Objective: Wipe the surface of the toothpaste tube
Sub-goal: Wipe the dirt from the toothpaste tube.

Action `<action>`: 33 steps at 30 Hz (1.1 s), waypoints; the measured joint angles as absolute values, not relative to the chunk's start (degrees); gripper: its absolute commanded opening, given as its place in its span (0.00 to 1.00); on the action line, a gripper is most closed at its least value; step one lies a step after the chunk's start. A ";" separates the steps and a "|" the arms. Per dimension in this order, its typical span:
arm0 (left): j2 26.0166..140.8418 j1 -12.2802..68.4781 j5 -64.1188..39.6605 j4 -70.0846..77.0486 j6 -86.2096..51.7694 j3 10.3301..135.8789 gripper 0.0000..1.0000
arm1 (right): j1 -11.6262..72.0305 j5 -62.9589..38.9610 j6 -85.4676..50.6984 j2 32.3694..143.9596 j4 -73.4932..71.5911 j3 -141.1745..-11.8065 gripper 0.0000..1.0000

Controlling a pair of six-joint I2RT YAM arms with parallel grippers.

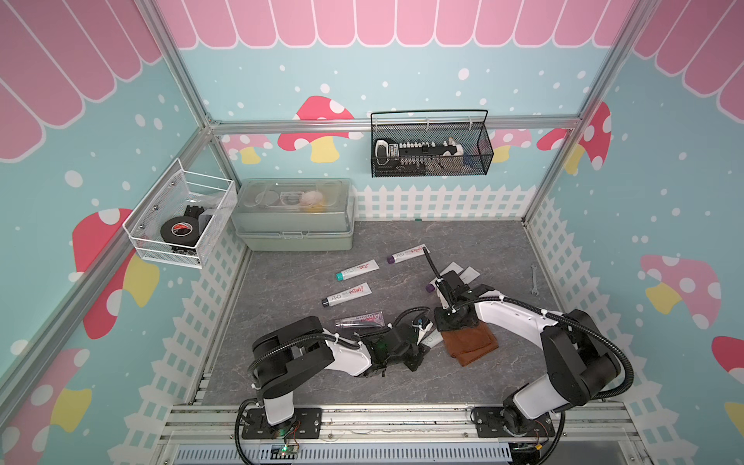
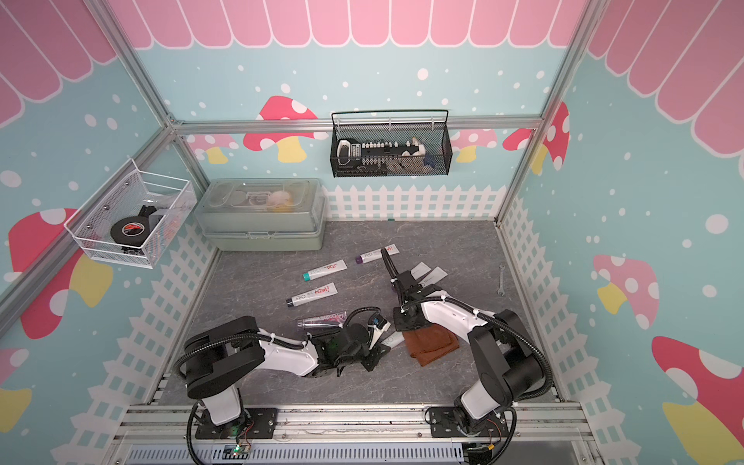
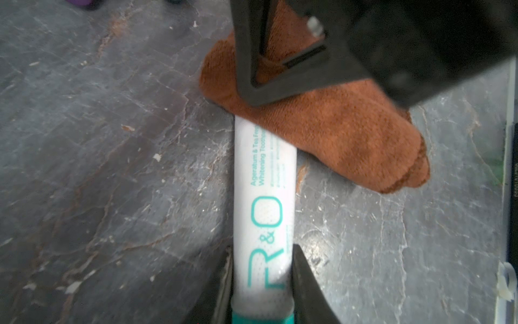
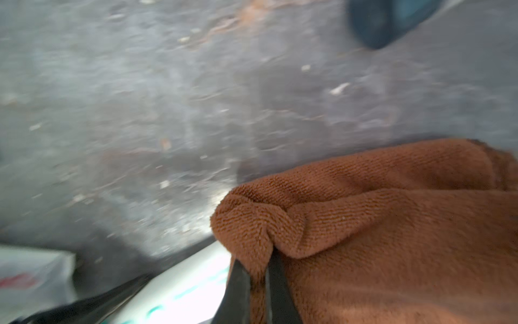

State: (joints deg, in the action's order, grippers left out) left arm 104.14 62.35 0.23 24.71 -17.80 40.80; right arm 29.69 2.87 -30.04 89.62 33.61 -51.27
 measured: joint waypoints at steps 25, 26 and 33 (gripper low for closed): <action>104.14 62.33 0.25 24.73 -18.72 40.75 0.22 | 30.50 -10.41 -28.77 86.94 33.10 -49.80 0.05; 104.14 62.33 0.30 24.73 -18.96 40.75 0.22 | 30.48 -8.73 -28.71 87.83 33.36 -50.61 0.05; 104.14 62.30 0.49 24.77 -18.70 40.75 0.22 | 31.48 3.03 -29.36 91.98 32.97 -53.08 0.06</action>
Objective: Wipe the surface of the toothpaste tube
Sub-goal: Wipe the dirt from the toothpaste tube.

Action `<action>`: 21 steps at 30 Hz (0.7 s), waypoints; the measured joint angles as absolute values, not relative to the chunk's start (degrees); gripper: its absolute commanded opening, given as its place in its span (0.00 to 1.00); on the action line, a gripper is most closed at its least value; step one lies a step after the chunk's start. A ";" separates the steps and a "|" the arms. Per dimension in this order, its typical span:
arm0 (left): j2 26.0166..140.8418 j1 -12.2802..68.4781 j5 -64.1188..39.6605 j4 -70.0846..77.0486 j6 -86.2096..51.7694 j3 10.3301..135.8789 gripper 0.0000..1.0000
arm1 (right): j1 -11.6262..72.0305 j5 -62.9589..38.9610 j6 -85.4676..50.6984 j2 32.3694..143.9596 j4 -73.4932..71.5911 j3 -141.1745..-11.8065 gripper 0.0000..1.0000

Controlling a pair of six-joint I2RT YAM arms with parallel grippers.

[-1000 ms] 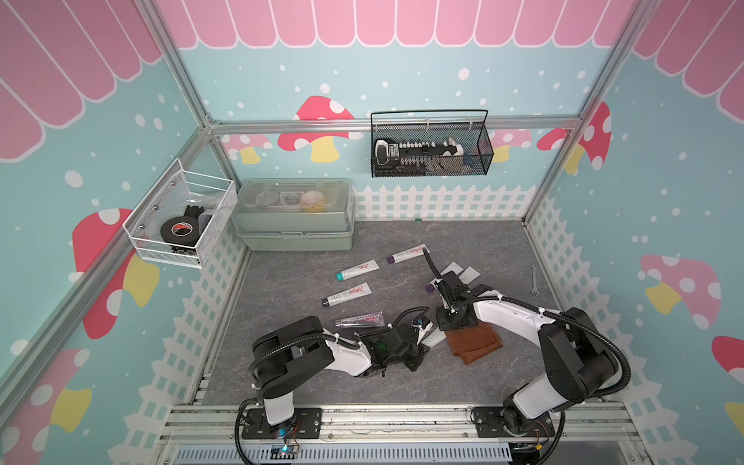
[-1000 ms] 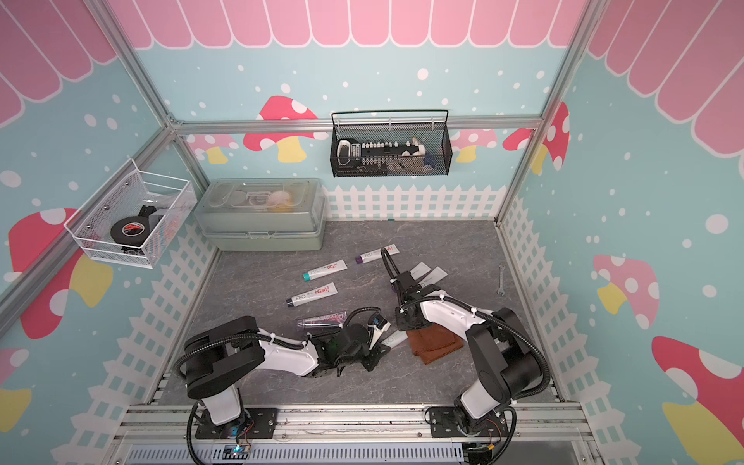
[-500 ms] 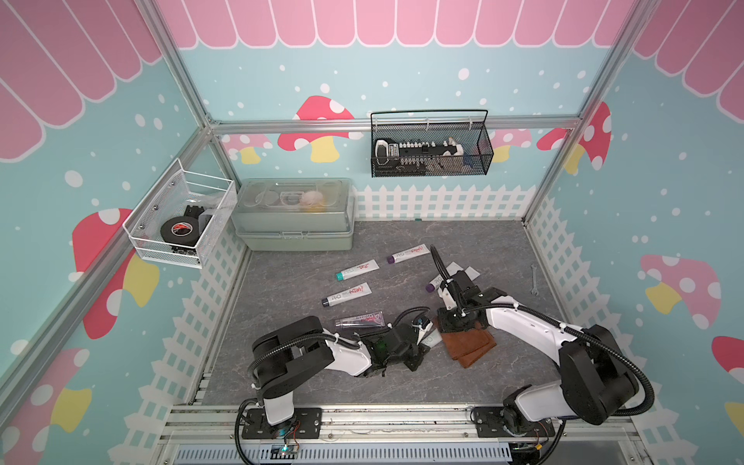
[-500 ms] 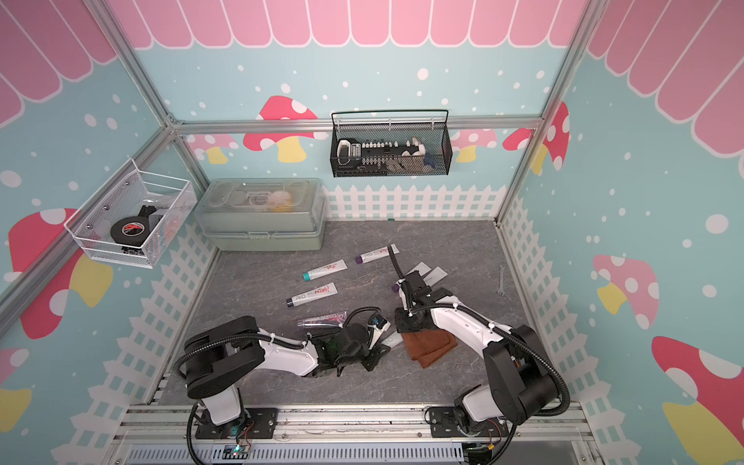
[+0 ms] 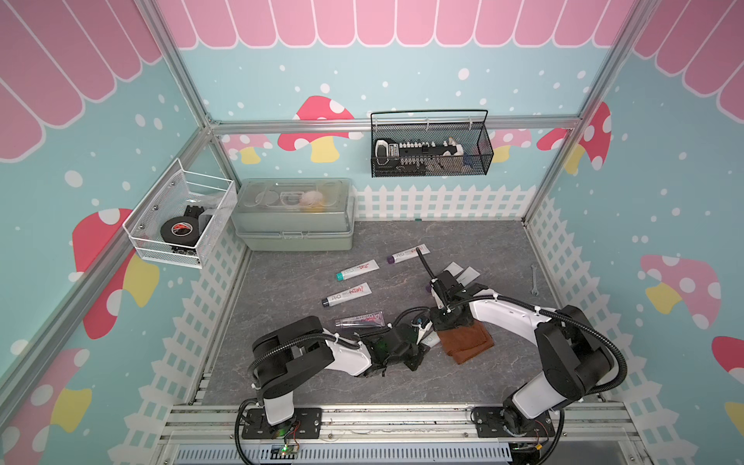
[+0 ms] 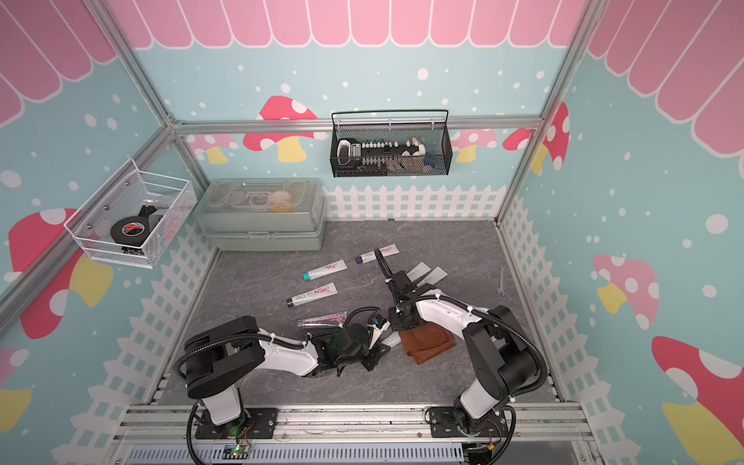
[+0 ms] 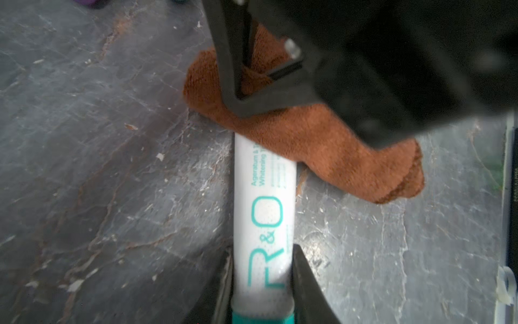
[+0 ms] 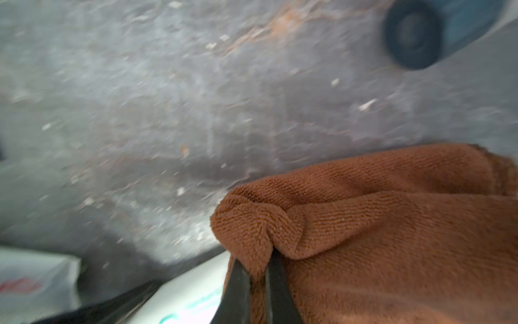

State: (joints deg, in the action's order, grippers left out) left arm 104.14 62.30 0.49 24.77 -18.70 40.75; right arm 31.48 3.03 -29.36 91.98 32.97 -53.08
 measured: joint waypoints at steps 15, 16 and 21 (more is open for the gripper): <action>103.85 62.33 1.52 25.87 -18.68 39.79 0.22 | 19.49 1.72 -29.36 88.84 30.24 -49.01 0.06; 103.85 62.33 1.52 25.87 -18.68 39.79 0.22 | 19.33 0.62 -29.23 88.20 30.63 -48.82 0.06; 103.85 62.33 1.52 25.87 -18.68 39.79 0.22 | 21.06 -5.87 -29.04 84.79 33.10 -48.71 0.06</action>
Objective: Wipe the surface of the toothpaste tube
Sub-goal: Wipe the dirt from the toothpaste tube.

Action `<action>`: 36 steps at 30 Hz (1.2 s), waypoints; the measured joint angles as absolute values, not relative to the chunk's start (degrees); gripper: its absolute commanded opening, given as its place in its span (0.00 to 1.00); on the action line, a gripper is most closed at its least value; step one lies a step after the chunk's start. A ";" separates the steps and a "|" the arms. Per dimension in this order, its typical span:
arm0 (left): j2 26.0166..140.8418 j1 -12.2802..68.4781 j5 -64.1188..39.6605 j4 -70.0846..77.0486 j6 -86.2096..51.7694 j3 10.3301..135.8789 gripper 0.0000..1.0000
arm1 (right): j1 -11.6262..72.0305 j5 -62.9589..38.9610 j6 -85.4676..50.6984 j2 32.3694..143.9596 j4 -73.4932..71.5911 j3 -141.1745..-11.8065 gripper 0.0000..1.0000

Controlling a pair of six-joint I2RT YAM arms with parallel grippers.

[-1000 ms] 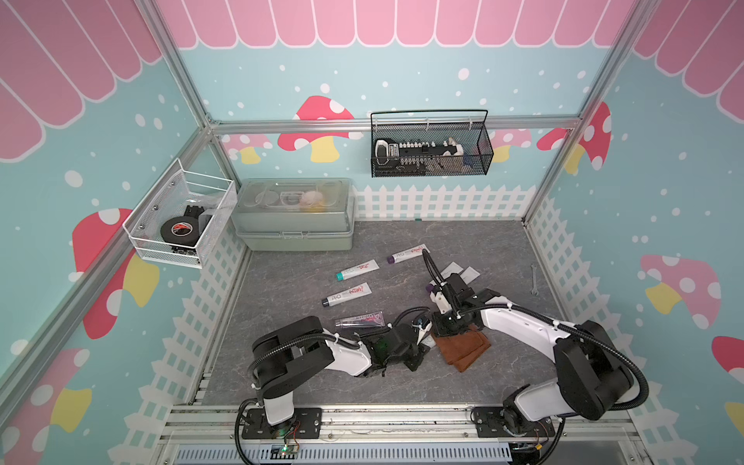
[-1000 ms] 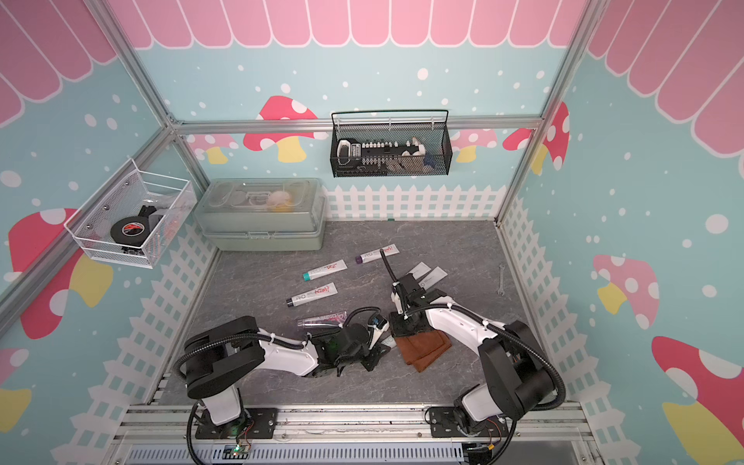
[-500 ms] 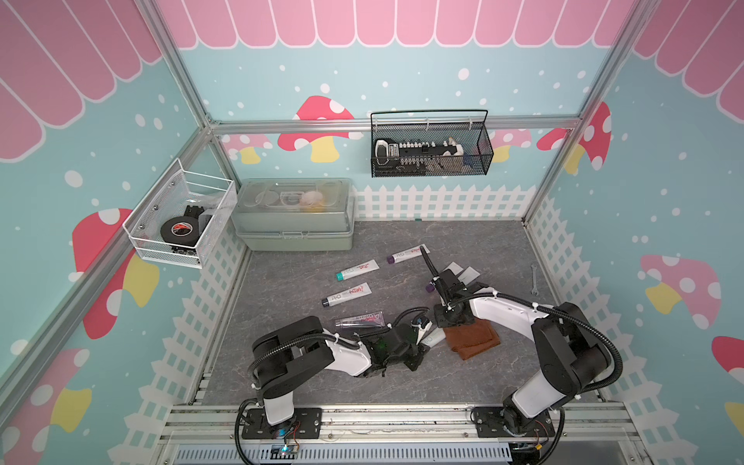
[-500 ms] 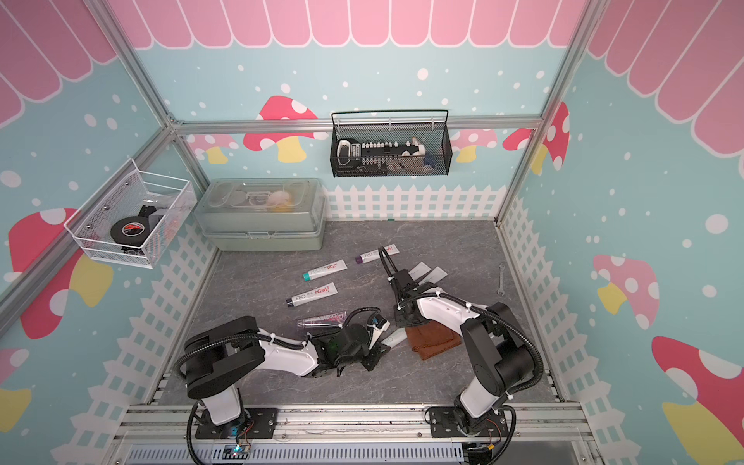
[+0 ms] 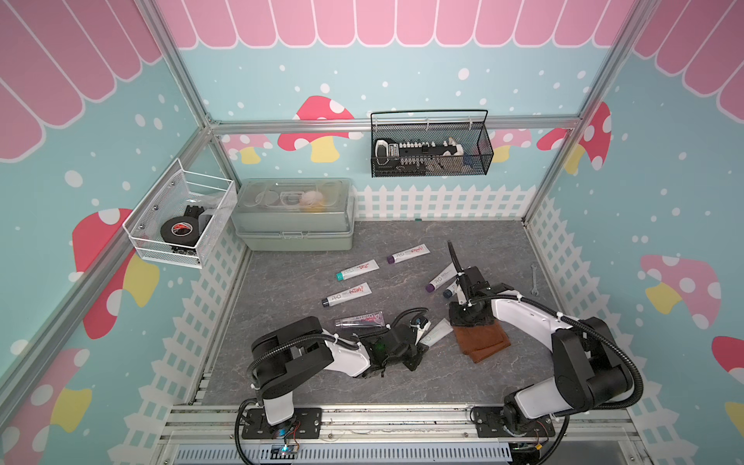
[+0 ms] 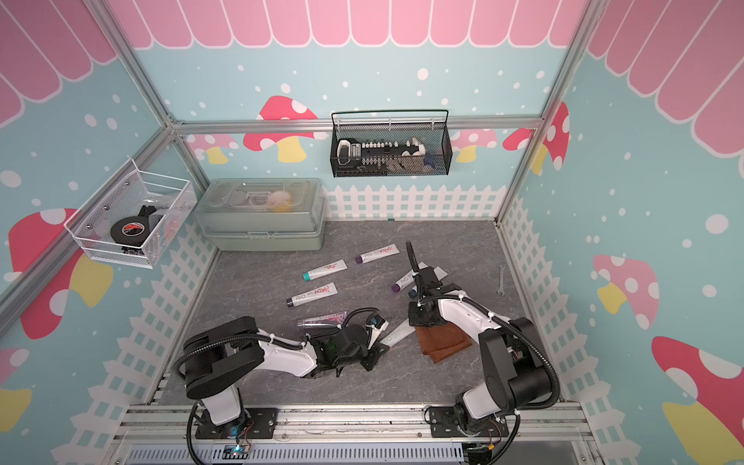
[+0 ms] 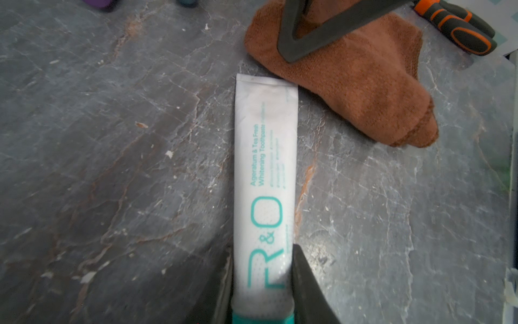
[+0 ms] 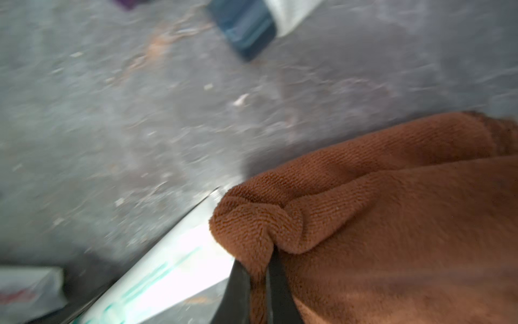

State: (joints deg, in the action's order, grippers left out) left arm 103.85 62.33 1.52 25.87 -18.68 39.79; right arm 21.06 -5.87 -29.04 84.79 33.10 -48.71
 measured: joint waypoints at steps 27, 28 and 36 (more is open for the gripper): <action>103.81 62.15 1.65 25.45 -18.65 39.94 0.21 | 25.08 2.72 -29.58 91.20 31.00 -50.96 0.07; 103.81 62.13 1.61 25.61 -18.65 39.86 0.21 | 24.62 2.90 -29.58 91.18 30.98 -50.89 0.07; 103.81 62.02 1.54 25.78 -18.68 39.79 0.21 | 22.87 -1.28 -29.28 87.07 32.32 -49.60 0.07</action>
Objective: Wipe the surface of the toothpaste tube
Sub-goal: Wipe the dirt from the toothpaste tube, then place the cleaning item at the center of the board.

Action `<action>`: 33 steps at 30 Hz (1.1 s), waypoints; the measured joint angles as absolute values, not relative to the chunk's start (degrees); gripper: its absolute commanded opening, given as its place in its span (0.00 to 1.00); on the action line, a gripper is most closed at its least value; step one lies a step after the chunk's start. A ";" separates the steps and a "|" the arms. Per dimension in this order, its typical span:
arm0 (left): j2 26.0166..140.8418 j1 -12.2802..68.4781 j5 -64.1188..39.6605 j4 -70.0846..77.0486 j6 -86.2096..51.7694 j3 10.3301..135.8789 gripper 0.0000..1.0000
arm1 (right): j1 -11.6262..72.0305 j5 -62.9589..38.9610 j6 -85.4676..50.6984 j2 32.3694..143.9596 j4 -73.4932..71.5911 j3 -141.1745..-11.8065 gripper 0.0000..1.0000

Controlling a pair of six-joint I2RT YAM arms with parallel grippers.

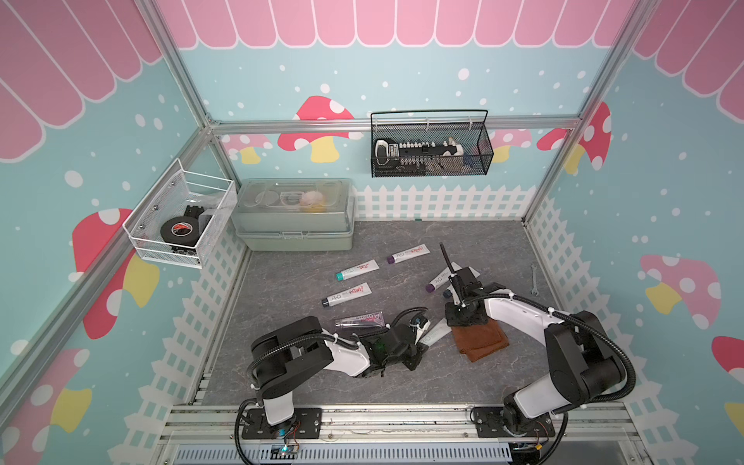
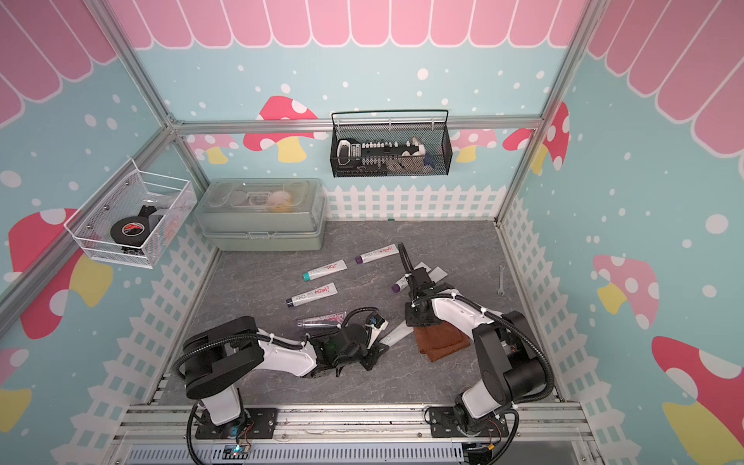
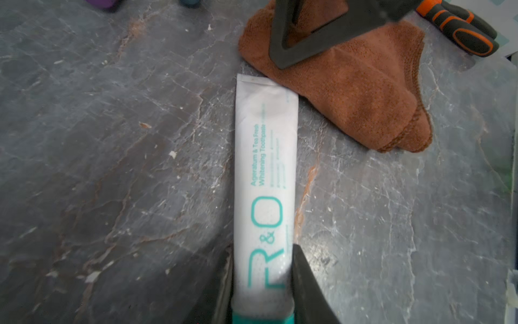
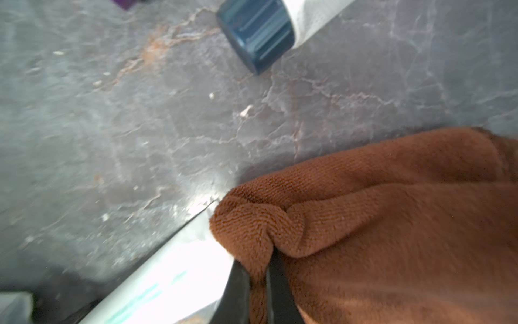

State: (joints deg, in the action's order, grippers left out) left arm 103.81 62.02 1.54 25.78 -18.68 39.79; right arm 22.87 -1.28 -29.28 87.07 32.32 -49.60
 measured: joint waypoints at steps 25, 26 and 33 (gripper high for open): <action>100.64 61.67 4.43 18.48 -18.68 40.12 0.20 | 18.37 1.69 -30.28 89.12 32.01 -50.37 0.08; 100.47 61.58 4.71 18.00 -18.68 40.12 0.20 | 17.72 1.72 -30.26 88.92 32.05 -50.37 0.09; 99.37 59.31 7.11 12.51 -18.70 41.60 0.19 | 17.15 -3.09 -28.18 88.42 33.06 -51.48 0.47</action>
